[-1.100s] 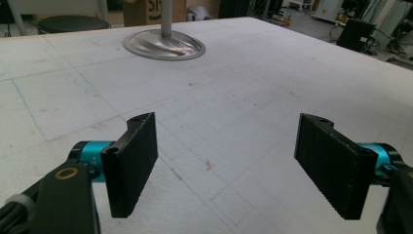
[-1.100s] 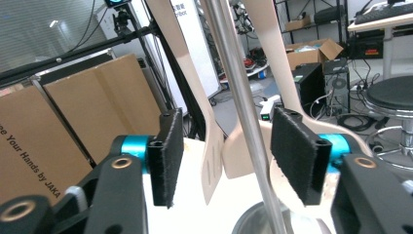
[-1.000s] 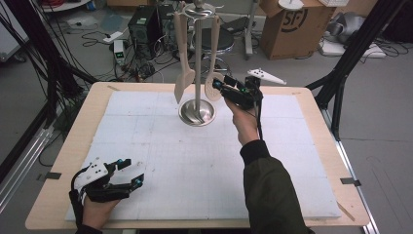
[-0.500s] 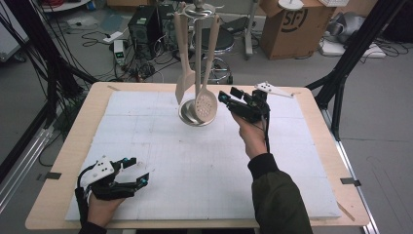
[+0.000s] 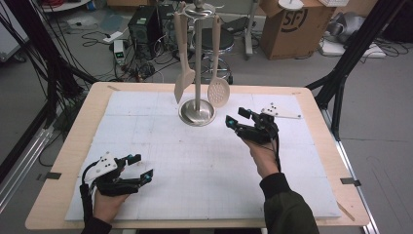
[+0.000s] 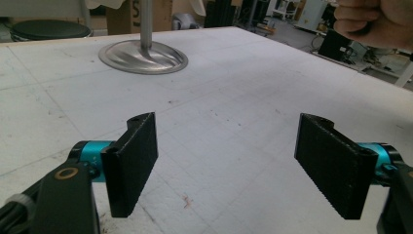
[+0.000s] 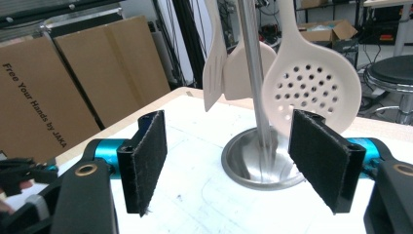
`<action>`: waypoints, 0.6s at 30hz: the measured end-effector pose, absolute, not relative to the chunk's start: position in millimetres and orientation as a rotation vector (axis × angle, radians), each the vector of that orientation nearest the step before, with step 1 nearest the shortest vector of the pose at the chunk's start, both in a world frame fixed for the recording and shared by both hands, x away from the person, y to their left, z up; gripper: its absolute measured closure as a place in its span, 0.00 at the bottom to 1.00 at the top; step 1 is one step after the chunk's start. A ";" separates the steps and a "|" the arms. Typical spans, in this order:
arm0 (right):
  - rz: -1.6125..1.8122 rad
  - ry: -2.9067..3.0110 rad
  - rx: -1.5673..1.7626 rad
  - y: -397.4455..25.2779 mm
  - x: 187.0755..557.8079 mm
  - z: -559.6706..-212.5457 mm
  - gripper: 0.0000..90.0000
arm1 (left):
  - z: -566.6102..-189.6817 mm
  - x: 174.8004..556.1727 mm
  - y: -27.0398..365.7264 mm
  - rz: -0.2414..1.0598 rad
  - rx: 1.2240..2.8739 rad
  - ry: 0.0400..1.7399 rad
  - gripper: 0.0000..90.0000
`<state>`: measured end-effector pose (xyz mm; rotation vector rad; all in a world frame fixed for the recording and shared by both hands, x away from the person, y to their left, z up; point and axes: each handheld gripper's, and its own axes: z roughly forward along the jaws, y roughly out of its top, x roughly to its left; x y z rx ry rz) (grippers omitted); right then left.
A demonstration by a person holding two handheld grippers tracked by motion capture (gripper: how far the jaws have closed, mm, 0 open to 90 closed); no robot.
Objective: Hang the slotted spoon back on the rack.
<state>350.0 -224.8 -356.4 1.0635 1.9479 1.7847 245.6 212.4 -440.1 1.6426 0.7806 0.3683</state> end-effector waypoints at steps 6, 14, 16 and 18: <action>1.790 1.965 1.089 -239.6 339.1 -369.9 0.31 | -439.9 248.0 205.8 0.361 1.649 0.765 0.27; 1.766 2.000 1.109 -252.7 327.8 -381.8 0.33 | -439.2 249.6 199.8 0.351 1.660 0.748 0.27; 1.750 2.013 1.114 -254.9 324.3 -384.5 0.33 | -438.8 249.2 197.7 0.349 1.659 0.742 0.27; 1.744 2.013 1.105 -256.5 320.7 -386.0 0.33 | -438.6 248.9 196.5 0.343 1.662 0.740 0.27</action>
